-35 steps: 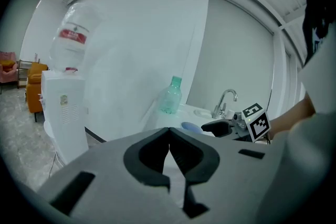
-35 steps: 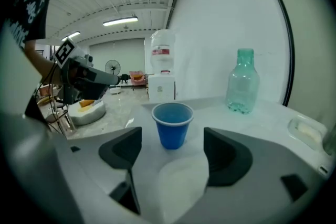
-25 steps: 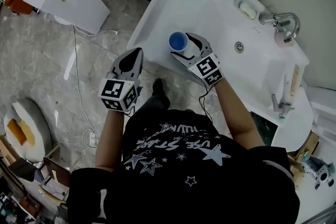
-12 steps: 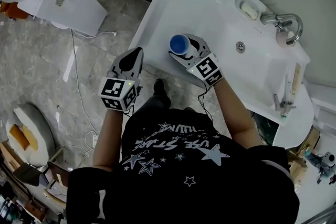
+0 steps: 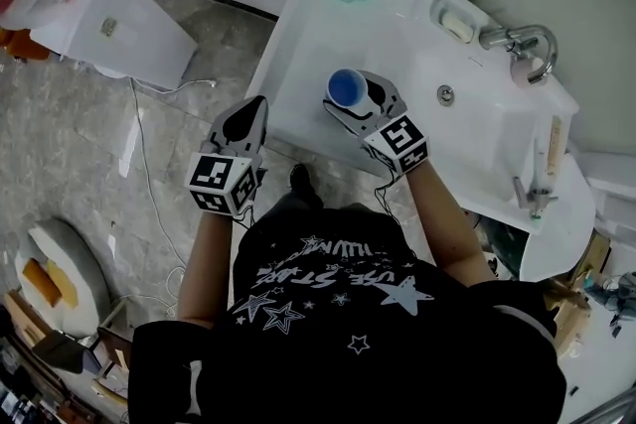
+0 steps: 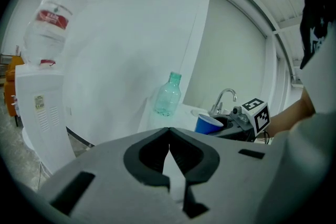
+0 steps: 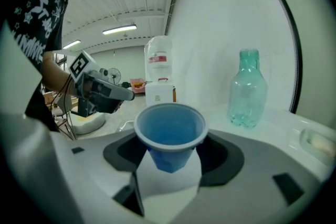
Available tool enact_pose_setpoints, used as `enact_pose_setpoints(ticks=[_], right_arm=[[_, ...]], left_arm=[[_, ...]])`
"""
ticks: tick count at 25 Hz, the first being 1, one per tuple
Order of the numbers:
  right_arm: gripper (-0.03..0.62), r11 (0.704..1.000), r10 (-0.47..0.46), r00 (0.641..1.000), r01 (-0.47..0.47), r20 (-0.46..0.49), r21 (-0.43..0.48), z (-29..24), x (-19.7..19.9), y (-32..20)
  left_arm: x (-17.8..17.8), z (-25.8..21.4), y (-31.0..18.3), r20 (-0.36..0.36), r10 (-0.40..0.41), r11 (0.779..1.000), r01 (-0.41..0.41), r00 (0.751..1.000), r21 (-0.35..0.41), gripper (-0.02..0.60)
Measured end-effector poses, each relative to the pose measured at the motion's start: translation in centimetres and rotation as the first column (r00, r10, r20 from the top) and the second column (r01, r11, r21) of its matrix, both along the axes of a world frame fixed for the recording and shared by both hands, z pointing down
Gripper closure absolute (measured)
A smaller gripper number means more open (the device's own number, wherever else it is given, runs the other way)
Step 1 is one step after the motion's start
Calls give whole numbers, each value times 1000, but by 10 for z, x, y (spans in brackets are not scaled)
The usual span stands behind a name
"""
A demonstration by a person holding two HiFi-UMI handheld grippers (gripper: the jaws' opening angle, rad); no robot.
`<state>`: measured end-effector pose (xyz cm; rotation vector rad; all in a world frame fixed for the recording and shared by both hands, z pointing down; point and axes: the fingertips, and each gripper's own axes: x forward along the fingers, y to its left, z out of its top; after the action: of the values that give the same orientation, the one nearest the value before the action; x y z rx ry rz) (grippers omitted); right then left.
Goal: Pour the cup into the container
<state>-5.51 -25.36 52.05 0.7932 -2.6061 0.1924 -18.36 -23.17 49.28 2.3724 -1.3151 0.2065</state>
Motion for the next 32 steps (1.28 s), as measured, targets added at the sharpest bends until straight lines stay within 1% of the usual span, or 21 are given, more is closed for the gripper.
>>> enact_pose_setpoints(ticks=[4,8,10,14,19,25,32], right_arm=[[303,999,43,999,-43,-2,-16,-25,15,-16],[303,998,58,998,-59,-19,-18,-48,30,-32],[303,998,67,998,-67,-12,-14,-61,40,-41],[303,995,100,995,-100,6,-13,-88,64,-65],[303,991,111,993,-107,46,-76,-120,84,-95],[303,994,103,995,-102,10,-40,-149,99,-128],[304,993,114,993,-114,6,-39,-182,107,-166]], left_arm=[[11,-7,-9,-5,34,999,-34,999,8,572],[25,-21,-19,9,59,997,-59,998,44,572],[29,-28,-24,11,50,997,-50,999,56,572],[29,-48,-39,8,1,997,-2,1000,81,572],[30,-74,-61,11,-43,993,42,999,109,572],[42,-100,-88,32,-33,989,28,999,148,572],[56,-118,-120,67,8,986,-19,998,164,572]])
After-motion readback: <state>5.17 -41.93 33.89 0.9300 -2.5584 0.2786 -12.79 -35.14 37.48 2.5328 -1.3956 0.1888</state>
